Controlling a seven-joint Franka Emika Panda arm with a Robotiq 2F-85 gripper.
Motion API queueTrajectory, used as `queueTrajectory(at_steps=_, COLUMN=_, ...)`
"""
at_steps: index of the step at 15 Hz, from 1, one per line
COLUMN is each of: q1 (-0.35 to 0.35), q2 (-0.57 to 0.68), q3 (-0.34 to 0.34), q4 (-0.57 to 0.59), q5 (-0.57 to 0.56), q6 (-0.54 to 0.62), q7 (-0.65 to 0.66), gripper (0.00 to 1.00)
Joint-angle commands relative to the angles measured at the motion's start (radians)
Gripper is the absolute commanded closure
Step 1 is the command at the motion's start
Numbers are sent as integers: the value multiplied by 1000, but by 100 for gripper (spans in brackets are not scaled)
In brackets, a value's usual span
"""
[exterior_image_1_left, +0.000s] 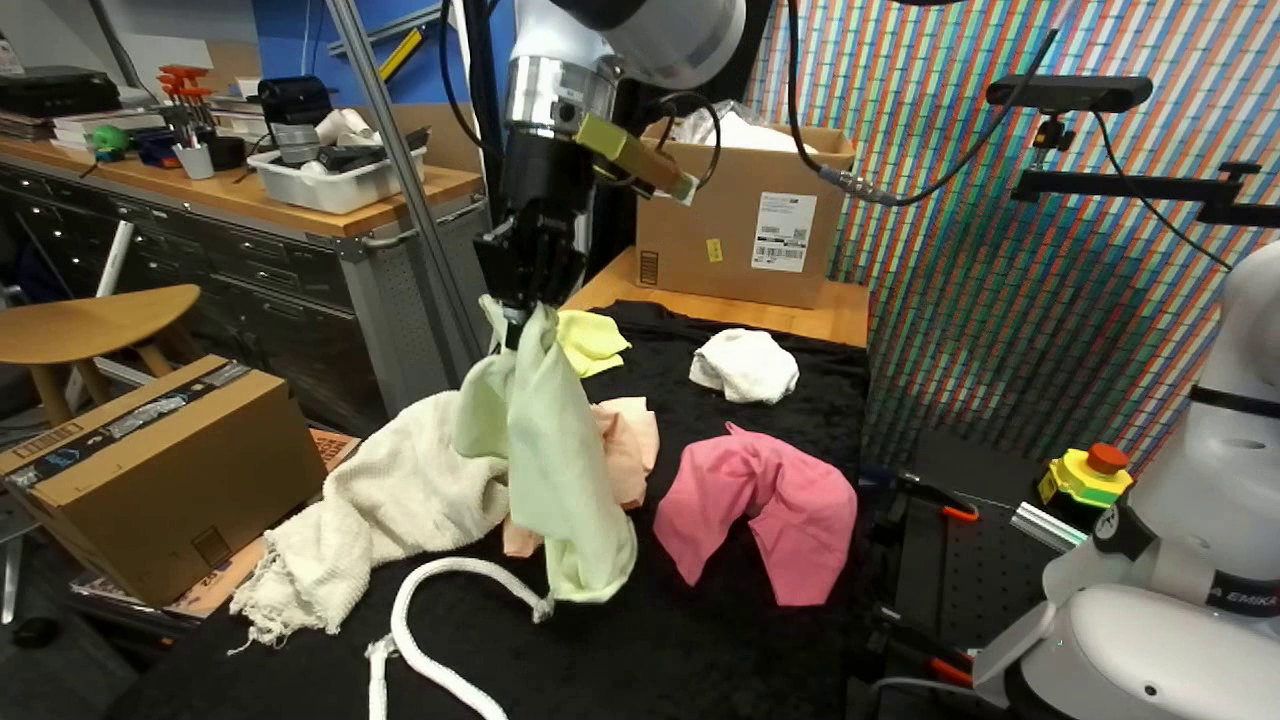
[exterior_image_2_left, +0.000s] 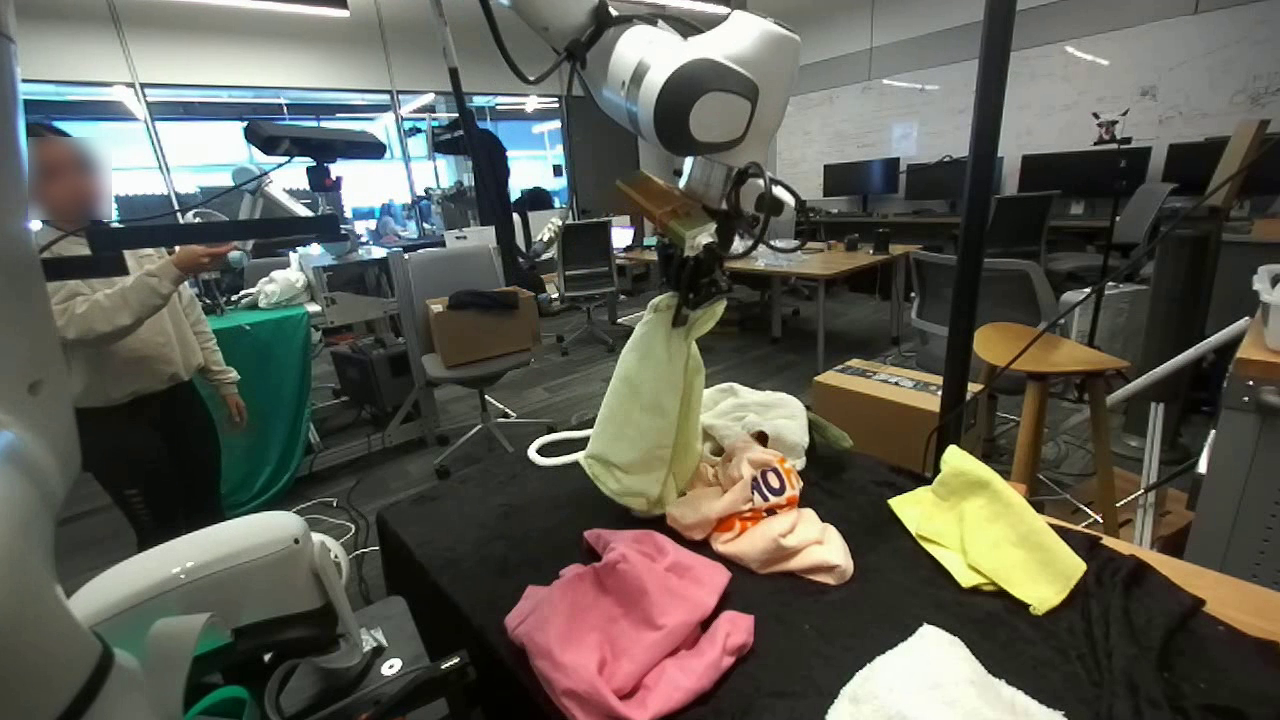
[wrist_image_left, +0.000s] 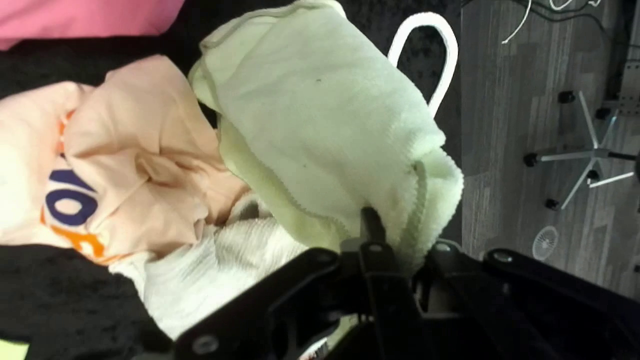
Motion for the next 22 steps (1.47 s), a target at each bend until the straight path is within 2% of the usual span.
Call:
queueTrajectory(at_steps=1, q1=-15, q2=31, q3=-13, q4=124, q5=-11, q6=-14, q7=4, gripper=95)
queueTrajectory(at_steps=7, q1=-26, q2=87, q3=-29, q4=274, q5=-33, q6=-7, q7=14, gripper=95)
queueTrajectory(at_steps=12, q1=-26, q2=153, q3=-27, q4=344, q5=-52, q6=-21, q7=11, gripper=96)
queueTrajectory(at_steps=22, q1=14, q2=200, q3=54, q4=314, q5=-59, q6=-115, q7=-91, gripper=96)
